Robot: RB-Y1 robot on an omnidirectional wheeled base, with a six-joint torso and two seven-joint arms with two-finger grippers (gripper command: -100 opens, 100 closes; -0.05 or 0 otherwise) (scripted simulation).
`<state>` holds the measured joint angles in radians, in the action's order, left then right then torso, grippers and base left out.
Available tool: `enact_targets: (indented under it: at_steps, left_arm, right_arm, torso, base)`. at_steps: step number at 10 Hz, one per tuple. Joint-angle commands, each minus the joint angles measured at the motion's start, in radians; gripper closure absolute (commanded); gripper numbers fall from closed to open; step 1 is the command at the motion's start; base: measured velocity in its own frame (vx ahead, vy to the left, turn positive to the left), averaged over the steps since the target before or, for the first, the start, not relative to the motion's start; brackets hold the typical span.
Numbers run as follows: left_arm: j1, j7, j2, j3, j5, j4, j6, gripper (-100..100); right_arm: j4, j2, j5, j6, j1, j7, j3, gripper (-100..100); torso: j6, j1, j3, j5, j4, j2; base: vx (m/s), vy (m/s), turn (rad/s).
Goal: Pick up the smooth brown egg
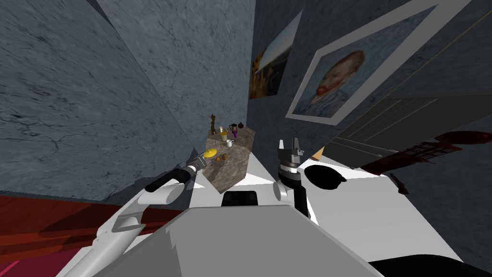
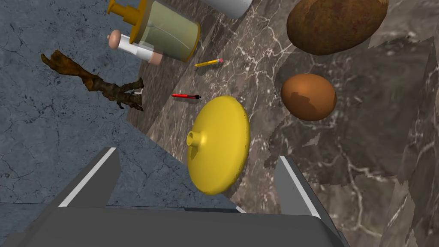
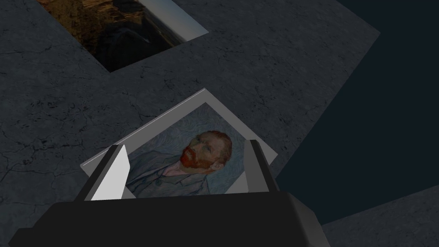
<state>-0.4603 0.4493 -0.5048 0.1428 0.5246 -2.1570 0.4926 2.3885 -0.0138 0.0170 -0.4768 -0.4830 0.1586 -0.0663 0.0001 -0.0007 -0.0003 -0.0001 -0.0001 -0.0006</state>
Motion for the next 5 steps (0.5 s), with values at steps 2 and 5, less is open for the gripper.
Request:
enact_targets:
  at_steps: [2, 5]
  left_arm:
    - [0.011, 0.059, -0.039, 0.019, 0.04, 0.014, 0.084, -100]
    - [0.014, 0.097, -0.065, 0.033, 0.067, 0.022, 0.166, -100]
  right_arm:
    - [0.0, 0.0, 0.0, 0.0, 0.0, 0.0, 0.0, 0]
    - [0.0, 0.0, 0.0, 0.0, 0.0, 0.0, 0.0, 0]
  torso:
    - [0.0, 0.0, 0.0, 0.0, 0.0, 0.0]
    - [0.0, 0.0, -0.001, 0.0, 0.0, -0.001]
  base:
    - [0.015, -0.017, -0.069]
    - [0.026, -0.015, -0.057]
